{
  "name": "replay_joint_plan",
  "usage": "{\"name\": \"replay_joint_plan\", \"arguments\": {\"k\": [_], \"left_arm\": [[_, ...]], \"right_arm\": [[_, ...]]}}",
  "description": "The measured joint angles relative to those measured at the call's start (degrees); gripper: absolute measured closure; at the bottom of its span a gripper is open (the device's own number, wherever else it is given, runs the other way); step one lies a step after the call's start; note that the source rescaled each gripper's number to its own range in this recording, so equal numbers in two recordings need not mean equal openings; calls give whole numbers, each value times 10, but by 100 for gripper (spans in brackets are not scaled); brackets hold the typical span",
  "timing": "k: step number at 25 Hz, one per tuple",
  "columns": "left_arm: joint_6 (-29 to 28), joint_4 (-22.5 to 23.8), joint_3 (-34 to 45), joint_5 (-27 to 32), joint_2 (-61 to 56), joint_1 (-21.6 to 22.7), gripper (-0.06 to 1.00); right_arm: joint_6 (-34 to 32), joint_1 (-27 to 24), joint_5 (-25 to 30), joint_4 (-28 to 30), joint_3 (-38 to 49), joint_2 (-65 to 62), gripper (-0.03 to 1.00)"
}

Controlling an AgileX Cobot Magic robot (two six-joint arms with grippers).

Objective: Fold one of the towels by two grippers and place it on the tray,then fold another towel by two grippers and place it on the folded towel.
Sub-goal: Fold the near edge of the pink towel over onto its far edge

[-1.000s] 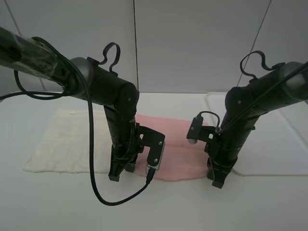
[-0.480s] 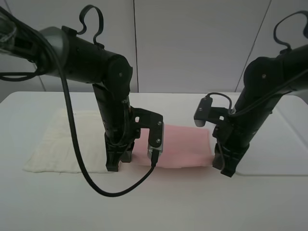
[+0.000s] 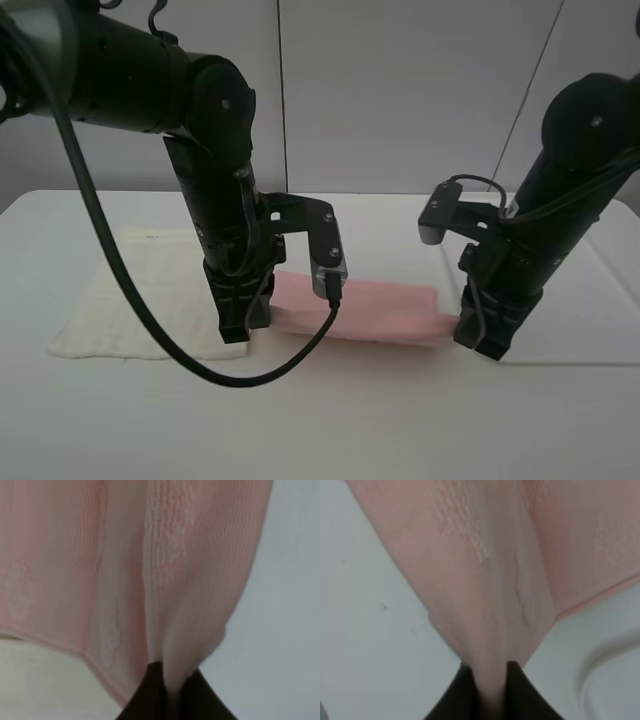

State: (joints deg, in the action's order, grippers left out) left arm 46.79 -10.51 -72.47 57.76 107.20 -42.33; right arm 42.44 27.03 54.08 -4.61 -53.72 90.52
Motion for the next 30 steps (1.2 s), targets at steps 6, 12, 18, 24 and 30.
{"name": "replay_joint_plan", "arguments": {"k": [6, 12, 18, 24, 30], "left_arm": [[-21, -2, 0, -3, 0, 0, 94], [-60, -2, 0, -35, 0, 1, 94], [-153, 50, -1, -79, 32, 5, 94], [-222, 105, -35, -104, 68, 6, 94], [-226, 115, -58, -152, 74, 7, 94]], "right_arm": [[-5, 0, 10, 1, 0, -1, 97], [-5, 0, 5, 21, 0, -1, 97], [-5, 0, -5, 26, -21, 19, 97], [-9, 0, -13, 38, -67, 65, 97], [-9, -2, -50, 65, -84, 106, 97]]}}
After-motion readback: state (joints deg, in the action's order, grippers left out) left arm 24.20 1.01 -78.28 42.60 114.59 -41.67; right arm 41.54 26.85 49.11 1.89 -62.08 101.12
